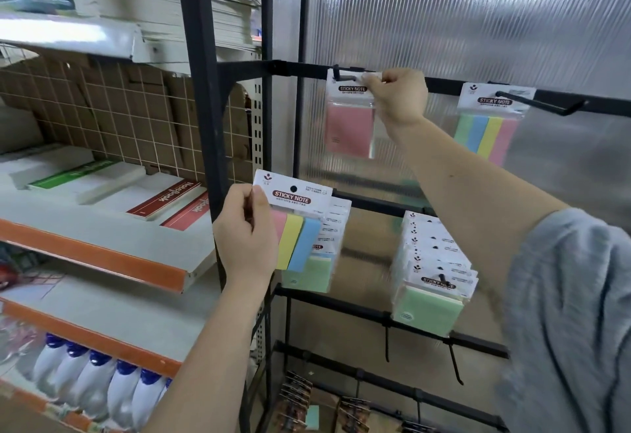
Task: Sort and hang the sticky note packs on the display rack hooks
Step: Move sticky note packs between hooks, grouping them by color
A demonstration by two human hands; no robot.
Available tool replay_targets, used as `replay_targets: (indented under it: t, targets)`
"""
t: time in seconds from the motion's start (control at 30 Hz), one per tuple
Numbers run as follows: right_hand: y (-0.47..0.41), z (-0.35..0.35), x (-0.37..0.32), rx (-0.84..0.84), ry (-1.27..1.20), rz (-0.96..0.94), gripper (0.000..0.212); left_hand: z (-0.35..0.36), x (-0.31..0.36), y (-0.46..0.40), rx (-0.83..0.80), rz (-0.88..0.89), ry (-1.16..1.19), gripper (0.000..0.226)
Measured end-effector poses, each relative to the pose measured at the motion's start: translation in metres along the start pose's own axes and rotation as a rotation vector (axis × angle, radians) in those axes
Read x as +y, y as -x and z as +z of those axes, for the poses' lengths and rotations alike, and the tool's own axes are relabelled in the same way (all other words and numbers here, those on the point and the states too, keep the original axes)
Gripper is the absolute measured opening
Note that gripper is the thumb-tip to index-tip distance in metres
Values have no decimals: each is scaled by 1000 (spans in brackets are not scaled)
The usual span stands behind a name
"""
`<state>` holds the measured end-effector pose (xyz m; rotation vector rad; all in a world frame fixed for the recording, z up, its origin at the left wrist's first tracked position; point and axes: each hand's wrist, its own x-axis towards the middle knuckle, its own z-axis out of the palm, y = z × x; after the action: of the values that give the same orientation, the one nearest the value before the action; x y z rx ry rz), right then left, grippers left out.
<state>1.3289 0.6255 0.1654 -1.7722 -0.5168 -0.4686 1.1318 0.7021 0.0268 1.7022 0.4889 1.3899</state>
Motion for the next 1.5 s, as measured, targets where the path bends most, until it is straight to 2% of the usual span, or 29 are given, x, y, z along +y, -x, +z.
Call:
replay_targets:
  t: [0.2,0.47,0.63,0.77,0.87,1.07,1.3,1.4,1.5]
  targets:
    - [-13,0,9,15,62,-89,36,7,7,-7,9,23,26,19]
    - [-15,3,6,56,251,-65,18,14,13,-10,-2,53,46,17]
    - [-11,2,9,74,202,-100,14,14,11,-13,-56,73,27,17]
    - [-1,-13,15,154,151,-128,18,15,9,-14,-114,74,39,20]
    - [15,-34,26,135,193,-161,17,16,17,-11,-149,67,61,21]
    - [70,-93,64,53,221,-76,16,26,33,-3,-158,115,126,23]
    - [125,-155,101,170,236,65,11,46,61,13,-180,213,199,16]
    - [144,-178,114,176,261,112,11,60,79,25,-198,212,237,14]
    - [159,-197,122,159,325,141,11,78,99,33,-231,130,376,21]
